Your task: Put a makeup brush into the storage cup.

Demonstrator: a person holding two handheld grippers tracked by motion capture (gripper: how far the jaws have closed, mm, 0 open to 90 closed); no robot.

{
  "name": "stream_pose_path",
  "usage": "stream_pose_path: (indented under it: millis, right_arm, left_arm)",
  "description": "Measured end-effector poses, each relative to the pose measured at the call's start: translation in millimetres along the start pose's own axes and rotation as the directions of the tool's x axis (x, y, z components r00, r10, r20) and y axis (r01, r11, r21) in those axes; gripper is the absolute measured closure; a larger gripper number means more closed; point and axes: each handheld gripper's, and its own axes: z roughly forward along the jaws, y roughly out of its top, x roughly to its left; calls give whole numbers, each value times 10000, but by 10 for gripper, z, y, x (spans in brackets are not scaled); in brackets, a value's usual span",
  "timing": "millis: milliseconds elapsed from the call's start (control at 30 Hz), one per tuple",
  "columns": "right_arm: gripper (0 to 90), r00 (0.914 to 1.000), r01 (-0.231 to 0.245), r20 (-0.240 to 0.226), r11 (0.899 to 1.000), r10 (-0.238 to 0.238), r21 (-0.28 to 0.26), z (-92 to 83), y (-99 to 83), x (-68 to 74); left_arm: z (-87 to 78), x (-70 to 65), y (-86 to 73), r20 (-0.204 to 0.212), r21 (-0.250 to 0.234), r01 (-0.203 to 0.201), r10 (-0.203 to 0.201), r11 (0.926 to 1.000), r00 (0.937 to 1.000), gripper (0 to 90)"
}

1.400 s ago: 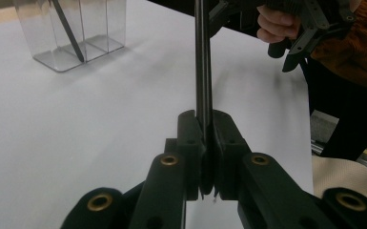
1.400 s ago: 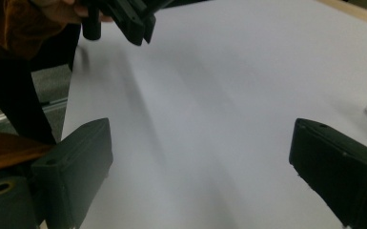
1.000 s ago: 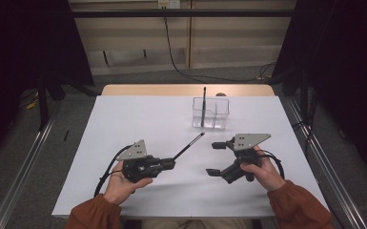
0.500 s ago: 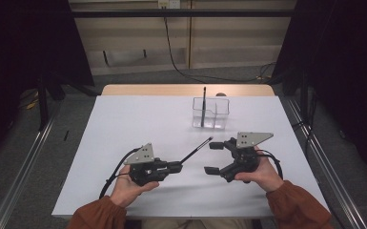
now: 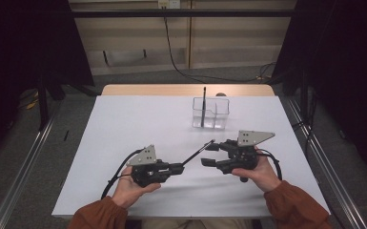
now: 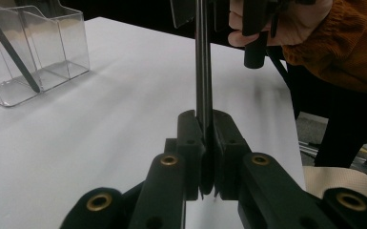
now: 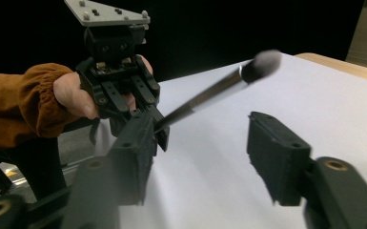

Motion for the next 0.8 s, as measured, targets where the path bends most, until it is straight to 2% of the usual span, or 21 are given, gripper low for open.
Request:
stream_pose_path:
  millis: [300,567,733,800]
  right_arm:
    - [559,9994,-186,-296,9998,186,2,19,-2,-7]
    - [702,9945,-800,-689,9966,786,-178,34,-30,-30]
    - [751,9915,-980,-880,9950,959,-204,36,-38,-42]
    - [761,9884,-1186,-978,9928,1166,-150,39,-41,-50]
  left_arm:
    - [35,-14,-16,88,177,-73,71,9998,9999,837]
    - [66,-38,-34,226,358,-136,128,9993,9997,837]
    - [85,-43,-48,315,528,-198,182,9984,9993,837]
    - [84,-45,-50,254,544,-264,251,9982,9994,836]
